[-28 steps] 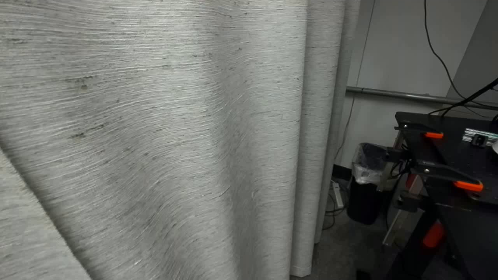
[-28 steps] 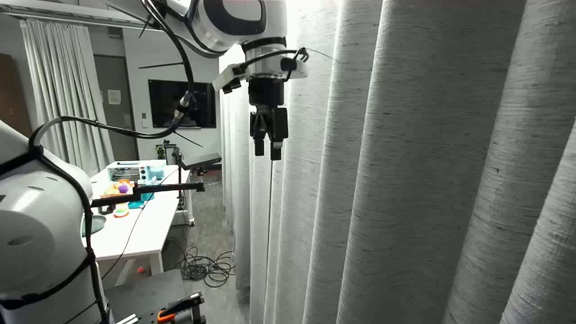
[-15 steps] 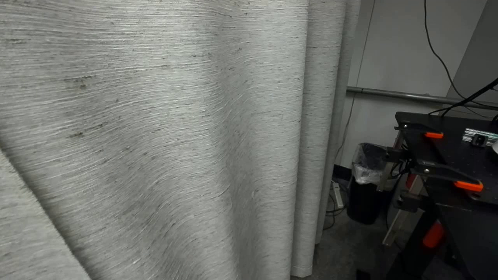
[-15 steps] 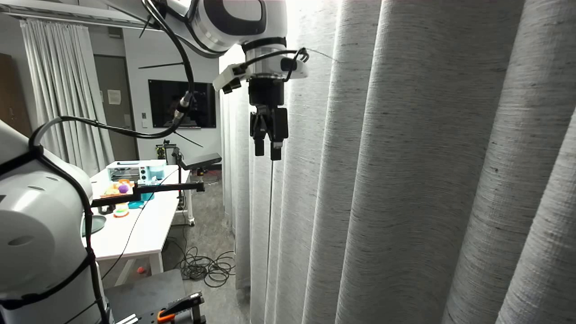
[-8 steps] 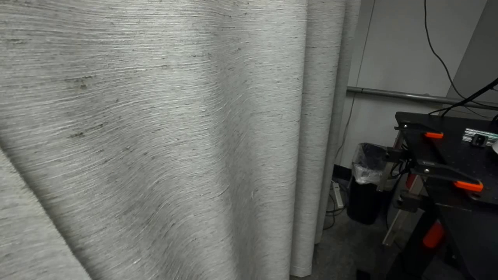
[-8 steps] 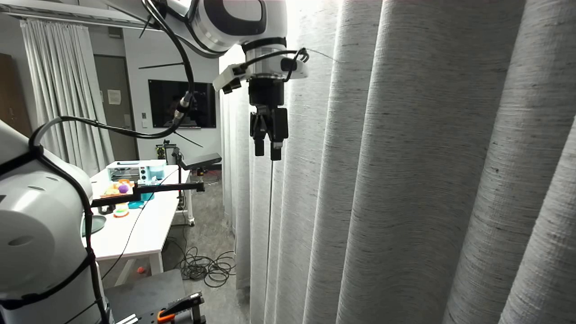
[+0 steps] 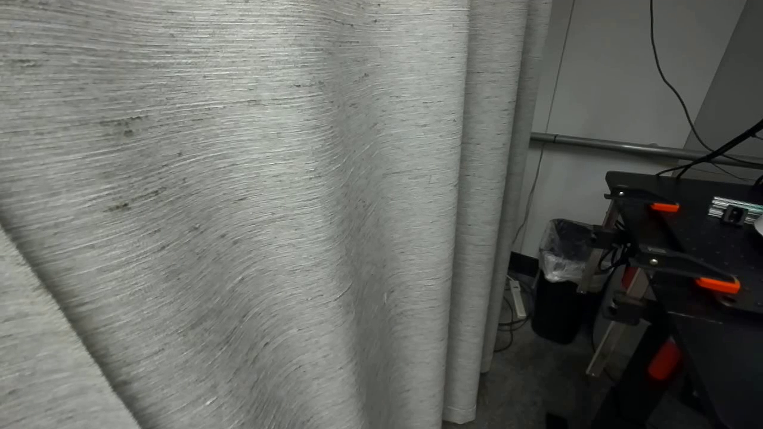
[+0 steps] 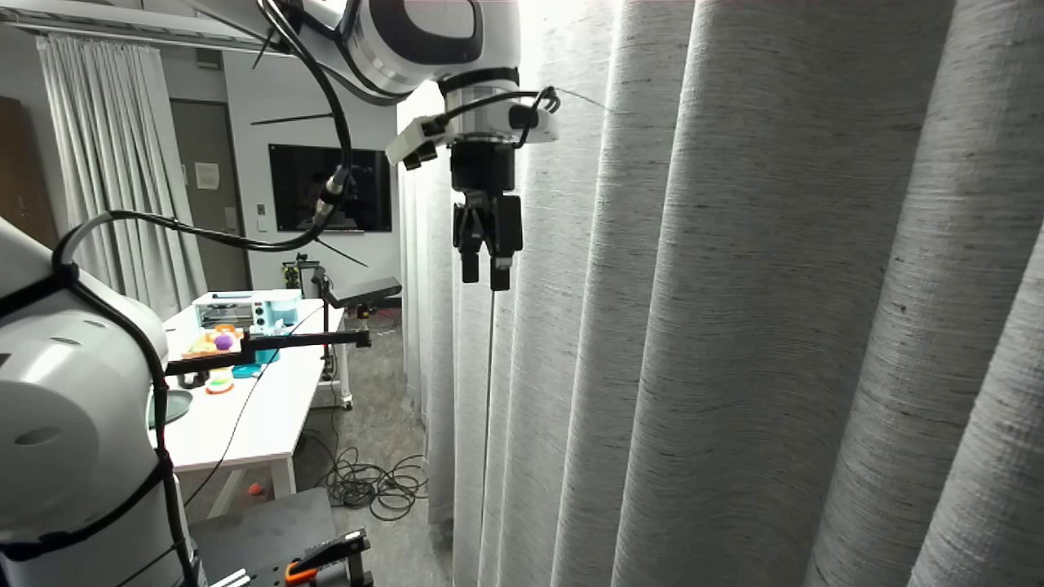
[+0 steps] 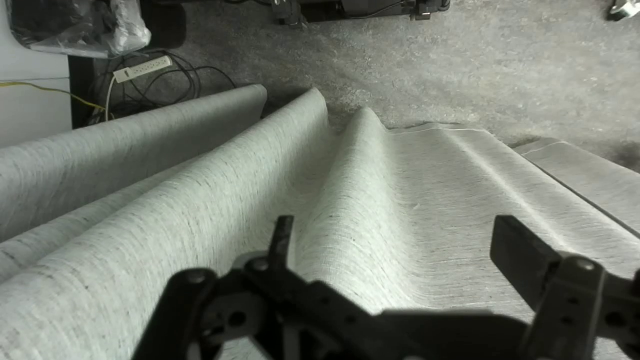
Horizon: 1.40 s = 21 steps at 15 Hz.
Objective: Draw the curtain open
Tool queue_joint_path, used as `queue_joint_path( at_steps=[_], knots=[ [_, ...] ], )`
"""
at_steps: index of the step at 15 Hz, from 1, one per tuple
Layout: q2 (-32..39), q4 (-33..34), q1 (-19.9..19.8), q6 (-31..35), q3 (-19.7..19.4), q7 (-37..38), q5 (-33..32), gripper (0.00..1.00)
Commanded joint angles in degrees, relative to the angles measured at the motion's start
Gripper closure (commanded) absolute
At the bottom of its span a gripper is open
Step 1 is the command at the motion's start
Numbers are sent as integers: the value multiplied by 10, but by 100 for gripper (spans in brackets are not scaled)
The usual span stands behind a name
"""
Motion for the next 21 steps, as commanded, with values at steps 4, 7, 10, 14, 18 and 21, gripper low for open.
queue_joint_path(
  at_steps=[4, 7, 10, 14, 18, 21],
  knots=[
    [5, -6, 9, 3, -13, 5, 9, 0],
    [7, -24, 5, 27, -17, 9, 12, 0],
    [7, -36, -9, 62, -24, 26, -1, 0],
    [-6, -53, -43, 136, -34, 77, -28, 0],
    [-24, -68, -86, 176, -36, 139, -53, 0],
    [-47, -82, -114, 176, -33, 185, -69, 0]
  ],
)
